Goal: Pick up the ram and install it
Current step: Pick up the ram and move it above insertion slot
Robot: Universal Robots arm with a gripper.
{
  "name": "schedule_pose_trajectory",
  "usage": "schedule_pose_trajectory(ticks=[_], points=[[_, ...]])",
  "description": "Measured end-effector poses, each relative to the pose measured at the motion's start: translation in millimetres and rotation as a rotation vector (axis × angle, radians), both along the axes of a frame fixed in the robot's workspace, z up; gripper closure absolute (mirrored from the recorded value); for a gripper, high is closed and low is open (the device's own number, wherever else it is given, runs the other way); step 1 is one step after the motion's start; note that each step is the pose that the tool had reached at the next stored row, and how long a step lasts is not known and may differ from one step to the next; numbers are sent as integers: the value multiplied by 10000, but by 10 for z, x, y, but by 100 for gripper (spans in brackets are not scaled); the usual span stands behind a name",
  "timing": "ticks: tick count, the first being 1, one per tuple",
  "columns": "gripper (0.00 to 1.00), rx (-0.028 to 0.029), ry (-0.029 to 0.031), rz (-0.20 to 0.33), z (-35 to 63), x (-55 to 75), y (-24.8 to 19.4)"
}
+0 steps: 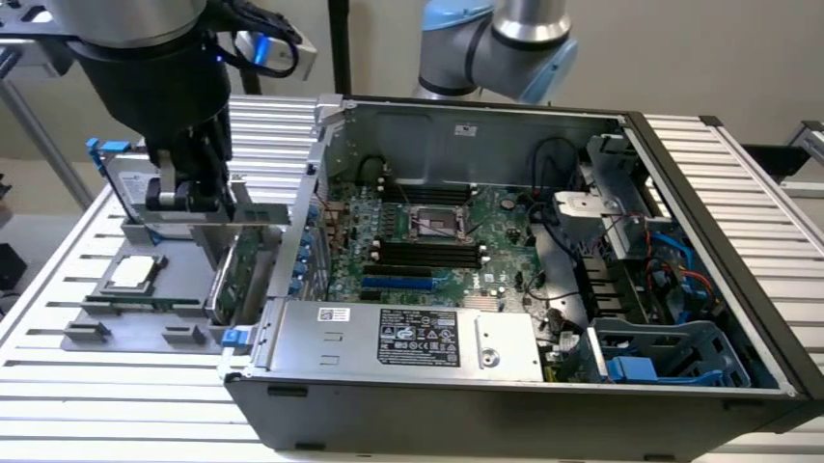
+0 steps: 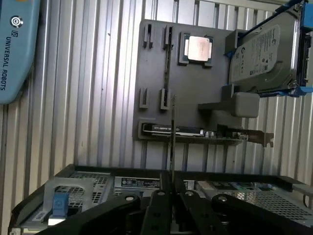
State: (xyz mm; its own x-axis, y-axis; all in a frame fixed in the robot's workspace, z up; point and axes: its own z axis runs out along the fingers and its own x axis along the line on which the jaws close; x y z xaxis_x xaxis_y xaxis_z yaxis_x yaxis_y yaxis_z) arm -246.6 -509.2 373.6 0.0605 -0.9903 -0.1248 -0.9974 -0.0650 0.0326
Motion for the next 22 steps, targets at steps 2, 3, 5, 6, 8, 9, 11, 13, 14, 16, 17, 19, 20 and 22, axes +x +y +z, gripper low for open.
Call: schedule_pose_trajectory(ticks=[2, 3, 5, 6, 8, 9, 11, 13, 14, 16, 17, 19, 20, 22], points=[[100, 6, 0, 1, 17, 90, 0], [100, 6, 0, 1, 22, 135, 0], [100, 9, -1, 0, 24, 225, 0], [100, 9, 0, 1, 25, 274, 0], [100, 10, 0, 1, 24, 364, 0], [100, 10, 0, 1, 24, 409, 0], [100, 11, 0, 0, 24, 499, 0], [100, 12, -1, 1, 24, 589, 0], [100, 11, 0, 1, 25, 635, 0], [100, 13, 1, 1, 25, 728, 0], [100, 13, 1, 1, 25, 773, 0], [100, 13, 3, 1, 24, 861, 0], [100, 13, 4, 0, 24, 907, 0], [100, 13, 7, 1, 24, 1000, 0]])
